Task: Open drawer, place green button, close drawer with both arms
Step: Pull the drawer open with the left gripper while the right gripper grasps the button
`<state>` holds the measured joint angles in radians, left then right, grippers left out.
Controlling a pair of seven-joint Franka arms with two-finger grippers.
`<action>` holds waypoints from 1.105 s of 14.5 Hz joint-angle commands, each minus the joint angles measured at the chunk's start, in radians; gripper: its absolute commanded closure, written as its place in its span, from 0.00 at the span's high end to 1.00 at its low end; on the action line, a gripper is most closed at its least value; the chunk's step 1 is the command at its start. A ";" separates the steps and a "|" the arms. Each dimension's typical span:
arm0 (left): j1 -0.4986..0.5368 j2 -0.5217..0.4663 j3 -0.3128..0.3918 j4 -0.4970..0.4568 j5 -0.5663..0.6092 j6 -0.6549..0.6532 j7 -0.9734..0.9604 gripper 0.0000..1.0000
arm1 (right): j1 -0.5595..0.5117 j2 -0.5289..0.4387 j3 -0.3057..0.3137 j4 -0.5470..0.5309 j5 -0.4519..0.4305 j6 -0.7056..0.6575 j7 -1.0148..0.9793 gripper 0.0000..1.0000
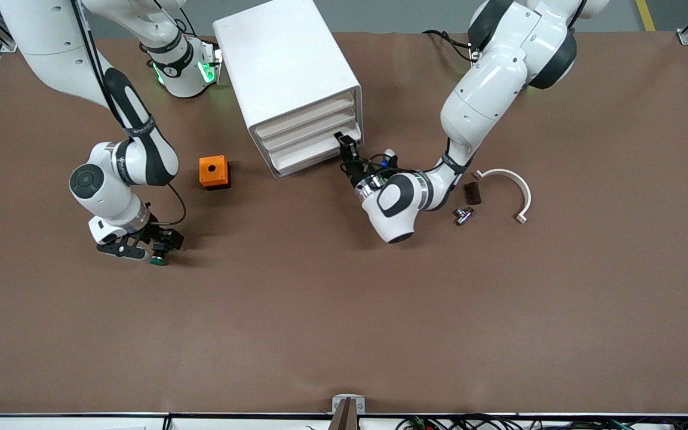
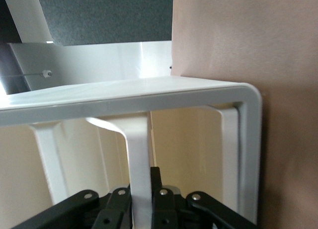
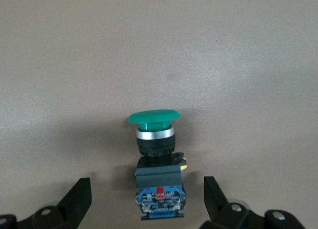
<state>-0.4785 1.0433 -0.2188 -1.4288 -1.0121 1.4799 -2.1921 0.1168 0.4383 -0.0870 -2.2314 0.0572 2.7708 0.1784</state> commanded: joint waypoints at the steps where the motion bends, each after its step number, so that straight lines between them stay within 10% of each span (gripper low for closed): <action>1: 0.046 -0.019 0.004 0.005 -0.017 0.000 0.018 0.08 | -0.009 -0.001 0.003 0.009 0.012 -0.008 0.001 0.87; 4: 0.083 -0.026 0.034 0.024 -0.019 0.000 0.017 0.08 | -0.011 0.013 0.003 0.013 0.012 -0.007 -0.004 0.60; 7: 0.104 -0.026 0.061 0.034 -0.020 0.011 0.018 0.11 | -0.019 0.014 0.003 0.013 0.012 -0.007 -0.004 0.57; 9: 0.121 -0.029 0.061 0.034 -0.020 0.011 0.020 0.11 | -0.016 0.013 0.003 0.015 0.012 -0.007 -0.004 0.09; 10: 0.127 -0.031 0.061 0.034 -0.020 0.011 0.020 0.11 | -0.014 0.013 0.003 0.015 0.012 -0.008 -0.004 0.00; 13: 0.143 -0.031 0.061 0.048 -0.022 0.013 0.022 0.14 | -0.005 0.001 0.003 0.030 0.012 -0.043 0.003 0.00; 14: 0.143 -0.029 0.061 0.048 -0.020 0.022 0.023 0.22 | -0.005 -0.010 0.003 0.048 0.012 -0.092 0.004 0.00; 16: 0.147 -0.031 0.059 0.048 -0.020 0.030 0.029 0.83 | 0.003 -0.061 0.004 0.096 0.012 -0.251 0.027 0.00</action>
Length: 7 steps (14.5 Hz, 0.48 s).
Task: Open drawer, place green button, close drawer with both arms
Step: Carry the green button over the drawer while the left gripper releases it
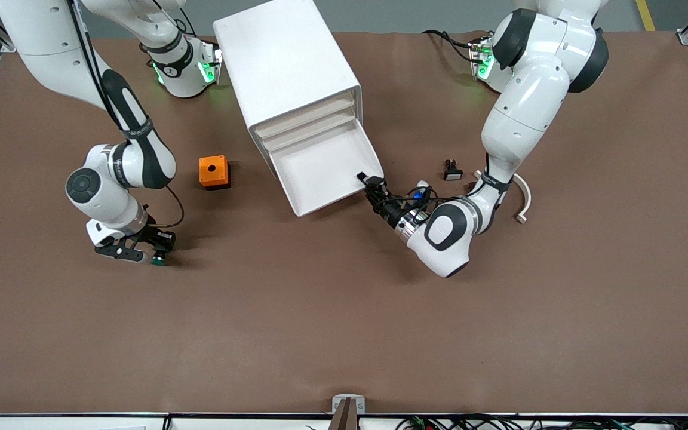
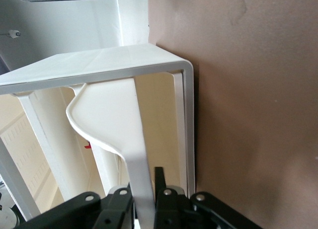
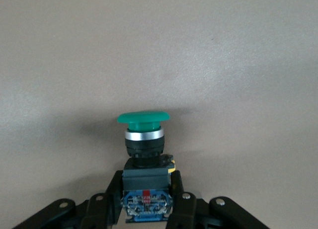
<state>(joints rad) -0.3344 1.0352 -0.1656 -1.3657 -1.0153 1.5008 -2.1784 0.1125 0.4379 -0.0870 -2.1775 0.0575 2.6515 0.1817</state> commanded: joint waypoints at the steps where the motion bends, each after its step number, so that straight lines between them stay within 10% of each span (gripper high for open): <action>1: 0.005 -0.024 0.006 -0.015 -0.016 0.009 0.015 1.00 | 0.016 -0.089 0.004 0.062 0.012 -0.210 0.062 0.00; 7: 0.049 -0.053 0.005 0.036 0.000 -0.068 0.106 1.00 | 0.199 -0.292 0.007 0.137 0.030 -0.527 0.417 0.00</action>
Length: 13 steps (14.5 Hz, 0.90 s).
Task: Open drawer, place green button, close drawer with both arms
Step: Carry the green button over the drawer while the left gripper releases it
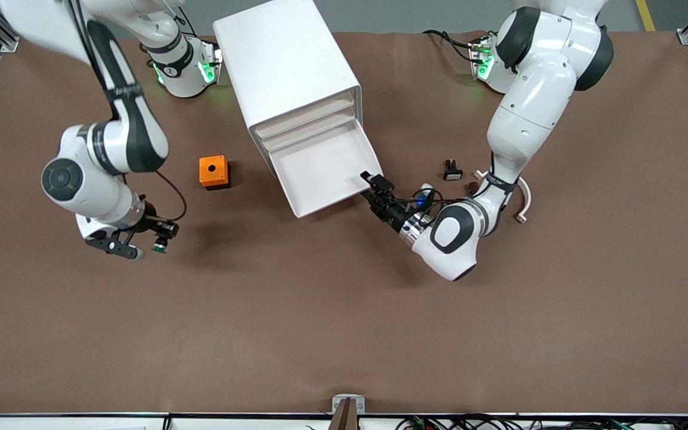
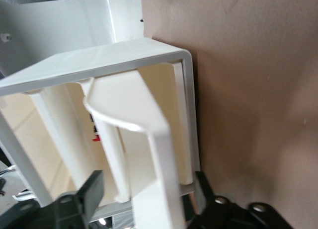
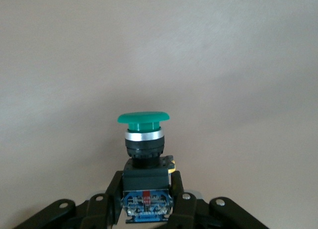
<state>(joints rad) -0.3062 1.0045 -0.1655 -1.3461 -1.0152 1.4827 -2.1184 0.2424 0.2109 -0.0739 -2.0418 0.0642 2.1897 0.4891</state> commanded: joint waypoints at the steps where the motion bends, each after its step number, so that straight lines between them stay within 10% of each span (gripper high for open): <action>1: 0.030 -0.021 0.004 0.048 0.004 -0.076 0.092 1.00 | 0.113 -0.083 -0.006 0.017 0.034 -0.102 0.176 0.00; 13: 0.113 -0.171 0.008 0.079 0.259 -0.171 0.900 1.00 | 0.531 -0.075 -0.007 0.014 0.034 0.016 0.721 0.00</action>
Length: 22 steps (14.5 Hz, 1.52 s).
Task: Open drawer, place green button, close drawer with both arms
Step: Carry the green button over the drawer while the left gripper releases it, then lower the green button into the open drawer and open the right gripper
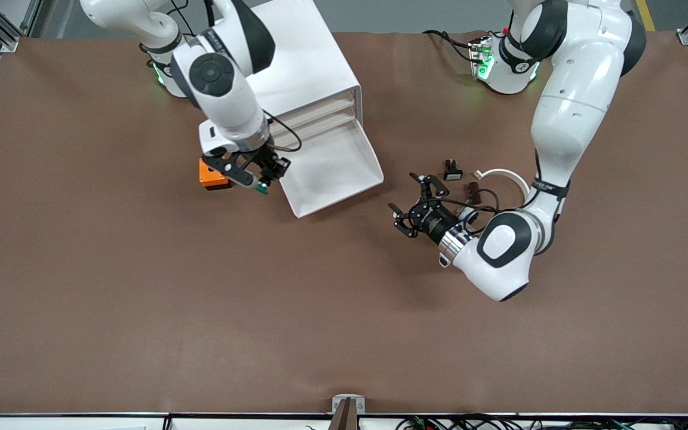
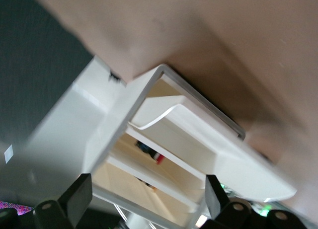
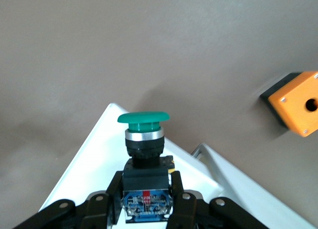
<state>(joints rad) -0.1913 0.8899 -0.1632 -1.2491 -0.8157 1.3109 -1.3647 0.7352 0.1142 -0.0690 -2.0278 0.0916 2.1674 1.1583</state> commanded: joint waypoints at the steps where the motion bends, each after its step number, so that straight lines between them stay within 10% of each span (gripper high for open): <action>1: -0.004 -0.081 0.007 -0.021 0.090 0.011 0.220 1.00 | 0.062 0.041 -0.014 0.001 0.007 0.055 0.085 0.00; 22: -0.137 -0.184 -0.018 -0.101 0.581 0.614 0.404 1.00 | 0.290 0.219 -0.014 0.009 0.005 0.187 0.394 0.00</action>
<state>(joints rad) -0.3153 0.7399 -0.1817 -1.3089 -0.2736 1.8955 -0.9594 1.0070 0.3344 -0.0747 -2.0227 0.0913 2.3569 1.5265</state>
